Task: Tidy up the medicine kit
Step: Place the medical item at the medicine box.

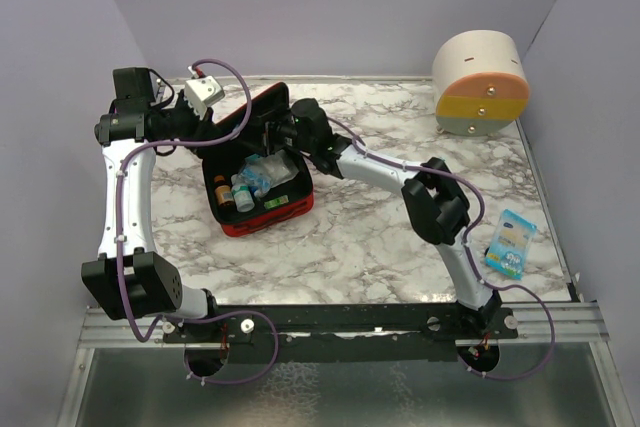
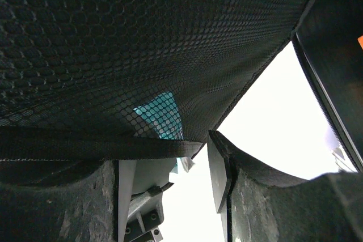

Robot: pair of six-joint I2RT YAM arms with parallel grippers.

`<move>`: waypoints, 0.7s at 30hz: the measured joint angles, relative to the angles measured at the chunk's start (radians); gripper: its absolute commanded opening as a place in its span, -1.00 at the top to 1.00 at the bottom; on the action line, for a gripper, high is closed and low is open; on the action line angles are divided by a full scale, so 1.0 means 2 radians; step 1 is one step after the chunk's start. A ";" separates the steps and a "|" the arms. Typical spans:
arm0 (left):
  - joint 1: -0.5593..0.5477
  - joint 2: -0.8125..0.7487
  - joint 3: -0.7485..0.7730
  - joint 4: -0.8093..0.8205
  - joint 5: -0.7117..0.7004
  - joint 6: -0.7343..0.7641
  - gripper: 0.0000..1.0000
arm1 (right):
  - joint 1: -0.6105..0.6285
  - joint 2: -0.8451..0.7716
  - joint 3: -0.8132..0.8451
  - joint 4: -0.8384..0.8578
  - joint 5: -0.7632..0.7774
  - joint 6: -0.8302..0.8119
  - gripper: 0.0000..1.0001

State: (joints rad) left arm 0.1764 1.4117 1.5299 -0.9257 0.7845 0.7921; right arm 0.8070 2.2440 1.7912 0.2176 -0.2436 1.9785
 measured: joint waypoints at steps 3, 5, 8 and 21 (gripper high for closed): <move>0.000 -0.001 -0.001 -0.004 0.001 0.002 1.00 | 0.001 -0.008 -0.014 0.006 0.003 0.005 0.00; 0.000 -0.002 -0.003 -0.006 0.002 0.002 1.00 | 0.001 -0.016 -0.025 0.012 0.009 0.012 0.13; 0.000 -0.003 -0.004 -0.007 0.002 0.004 1.00 | 0.002 -0.020 -0.030 0.023 0.014 0.021 0.44; 0.000 -0.005 -0.006 -0.009 0.003 0.006 1.00 | 0.002 -0.020 -0.038 0.053 0.022 0.034 0.12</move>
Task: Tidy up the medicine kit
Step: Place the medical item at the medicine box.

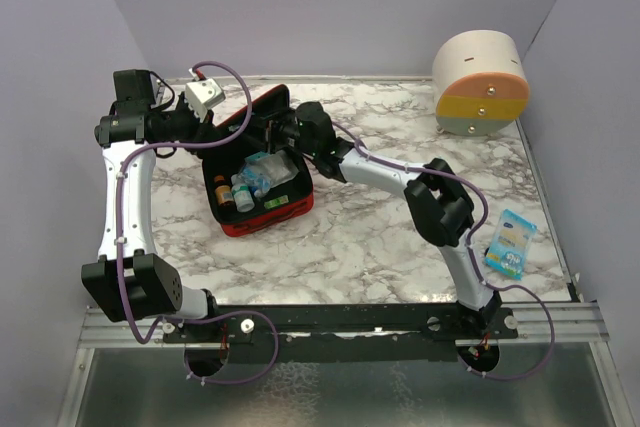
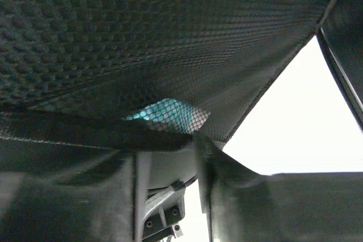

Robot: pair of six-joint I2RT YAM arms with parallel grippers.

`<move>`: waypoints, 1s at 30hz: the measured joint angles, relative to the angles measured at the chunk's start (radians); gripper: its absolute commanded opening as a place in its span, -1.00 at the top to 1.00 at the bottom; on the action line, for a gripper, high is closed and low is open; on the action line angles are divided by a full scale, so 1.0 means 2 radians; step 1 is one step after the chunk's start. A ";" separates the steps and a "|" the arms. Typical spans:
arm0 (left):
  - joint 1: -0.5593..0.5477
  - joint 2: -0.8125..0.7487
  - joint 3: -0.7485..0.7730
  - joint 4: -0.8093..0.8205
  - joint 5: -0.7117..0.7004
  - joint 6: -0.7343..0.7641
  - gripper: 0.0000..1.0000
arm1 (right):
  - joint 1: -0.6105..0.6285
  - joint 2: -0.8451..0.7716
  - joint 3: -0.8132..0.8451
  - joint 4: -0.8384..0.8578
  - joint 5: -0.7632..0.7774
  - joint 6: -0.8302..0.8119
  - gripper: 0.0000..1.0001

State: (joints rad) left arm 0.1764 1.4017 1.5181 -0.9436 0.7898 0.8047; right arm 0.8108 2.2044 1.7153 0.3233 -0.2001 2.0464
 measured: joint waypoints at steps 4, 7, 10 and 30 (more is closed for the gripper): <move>0.000 0.000 0.000 0.000 0.000 0.002 1.00 | 0.001 -0.007 -0.014 -0.004 -0.002 -0.002 -0.10; 0.000 -0.001 -0.001 -0.003 0.000 0.002 1.00 | 0.001 -0.022 -0.033 -0.007 -0.002 -0.003 -0.11; 0.000 -0.002 -0.002 -0.008 0.001 0.002 1.00 | 0.001 -0.043 -0.053 -0.006 -0.002 -0.006 -0.11; -0.003 -0.007 -0.002 -0.055 -0.006 0.057 1.00 | -0.076 -0.348 -0.035 -0.428 0.132 -0.530 -1.00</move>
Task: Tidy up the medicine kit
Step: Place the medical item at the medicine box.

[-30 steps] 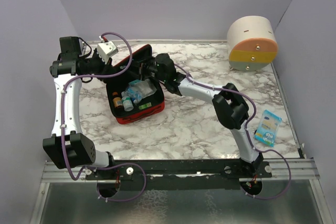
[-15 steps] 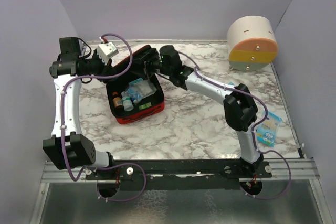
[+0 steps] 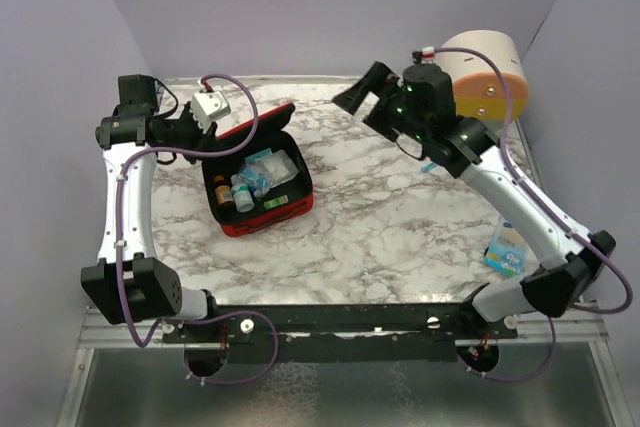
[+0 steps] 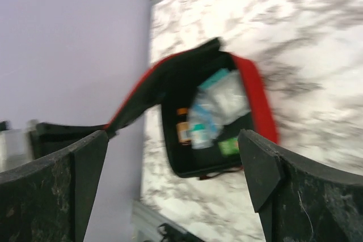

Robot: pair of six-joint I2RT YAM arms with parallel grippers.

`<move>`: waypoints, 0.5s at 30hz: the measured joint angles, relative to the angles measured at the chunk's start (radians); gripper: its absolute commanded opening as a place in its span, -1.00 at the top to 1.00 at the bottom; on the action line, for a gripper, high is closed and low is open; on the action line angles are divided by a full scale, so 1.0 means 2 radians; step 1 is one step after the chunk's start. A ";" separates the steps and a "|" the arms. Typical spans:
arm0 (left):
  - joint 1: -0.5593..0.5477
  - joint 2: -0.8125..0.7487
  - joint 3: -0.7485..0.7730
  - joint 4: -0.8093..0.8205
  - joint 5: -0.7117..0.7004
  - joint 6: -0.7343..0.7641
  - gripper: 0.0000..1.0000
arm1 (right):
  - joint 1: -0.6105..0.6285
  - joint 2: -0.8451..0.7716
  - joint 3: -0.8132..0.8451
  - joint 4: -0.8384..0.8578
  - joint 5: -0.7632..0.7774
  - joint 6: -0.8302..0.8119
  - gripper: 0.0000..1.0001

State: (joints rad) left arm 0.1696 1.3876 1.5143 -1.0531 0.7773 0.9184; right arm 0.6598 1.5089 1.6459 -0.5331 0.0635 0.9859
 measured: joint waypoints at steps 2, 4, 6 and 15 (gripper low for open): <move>0.000 0.000 0.000 -0.009 0.001 0.006 1.00 | -0.013 -0.050 -0.058 -0.016 0.025 -0.010 -1.00; 0.000 0.000 0.000 -0.018 0.002 0.013 1.00 | -0.026 -0.078 -0.100 -0.043 0.051 -0.020 -0.99; 0.000 0.000 0.000 -0.023 0.003 0.019 1.00 | -0.033 -0.088 -0.124 -0.086 0.076 -0.026 -0.93; -0.001 0.001 -0.001 -0.029 0.004 0.022 1.00 | -0.071 -0.089 -0.129 -0.299 0.181 -0.041 -0.66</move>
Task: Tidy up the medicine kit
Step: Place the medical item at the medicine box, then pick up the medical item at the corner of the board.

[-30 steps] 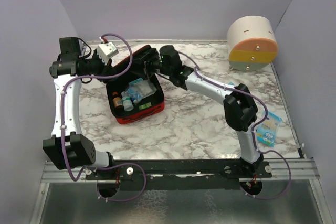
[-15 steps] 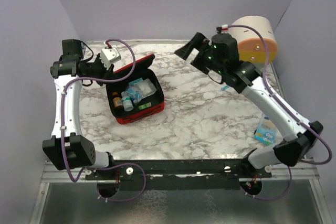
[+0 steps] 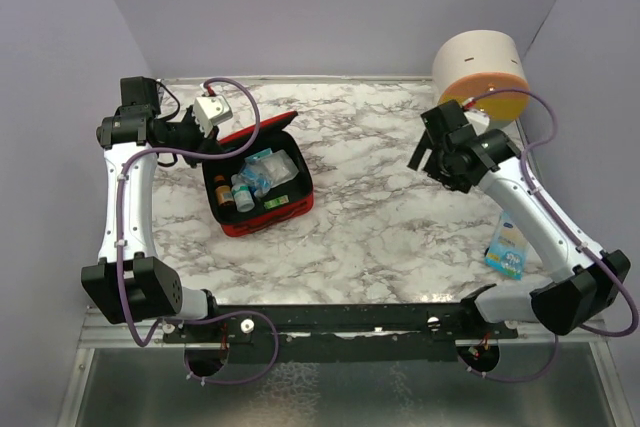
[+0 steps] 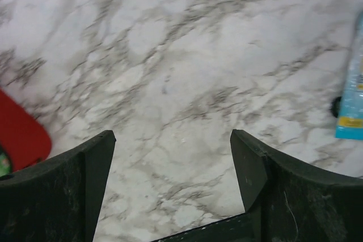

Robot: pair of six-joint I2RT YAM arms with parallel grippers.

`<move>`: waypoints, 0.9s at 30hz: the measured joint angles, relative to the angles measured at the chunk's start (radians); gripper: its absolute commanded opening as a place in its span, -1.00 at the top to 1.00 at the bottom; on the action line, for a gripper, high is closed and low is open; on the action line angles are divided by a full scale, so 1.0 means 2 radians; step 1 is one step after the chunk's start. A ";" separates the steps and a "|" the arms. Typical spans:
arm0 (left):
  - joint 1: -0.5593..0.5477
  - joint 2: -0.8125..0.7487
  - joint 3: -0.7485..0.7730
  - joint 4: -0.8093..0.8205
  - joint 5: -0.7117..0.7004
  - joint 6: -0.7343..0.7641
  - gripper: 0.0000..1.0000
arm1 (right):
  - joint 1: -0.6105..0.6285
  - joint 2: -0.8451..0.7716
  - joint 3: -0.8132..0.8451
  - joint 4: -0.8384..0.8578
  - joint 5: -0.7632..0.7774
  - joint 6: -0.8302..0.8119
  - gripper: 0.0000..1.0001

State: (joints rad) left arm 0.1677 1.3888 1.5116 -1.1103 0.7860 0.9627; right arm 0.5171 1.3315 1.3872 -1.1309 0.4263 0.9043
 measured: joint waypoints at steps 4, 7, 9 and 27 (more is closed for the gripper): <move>-0.002 0.000 0.000 0.000 0.000 -0.001 1.00 | -0.091 -0.004 -0.028 -0.030 0.001 -0.021 -0.71; -0.003 0.000 0.000 0.000 -0.001 -0.001 1.00 | -0.151 -0.005 -0.053 -0.041 -0.006 -0.046 -0.77; -0.003 0.000 0.000 0.000 -0.001 -0.002 1.00 | -0.188 -0.009 -0.068 -0.038 -0.018 -0.073 -0.79; -0.006 -0.006 -0.018 -0.001 0.000 -0.013 1.00 | -0.455 -0.008 -0.166 0.039 -0.144 -0.250 -0.82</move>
State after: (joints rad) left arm 0.1566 1.3769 1.4765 -1.1130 0.7856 0.9360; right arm -0.3931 1.3155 1.0546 -1.0519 0.1390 0.4034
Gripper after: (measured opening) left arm 0.097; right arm 0.917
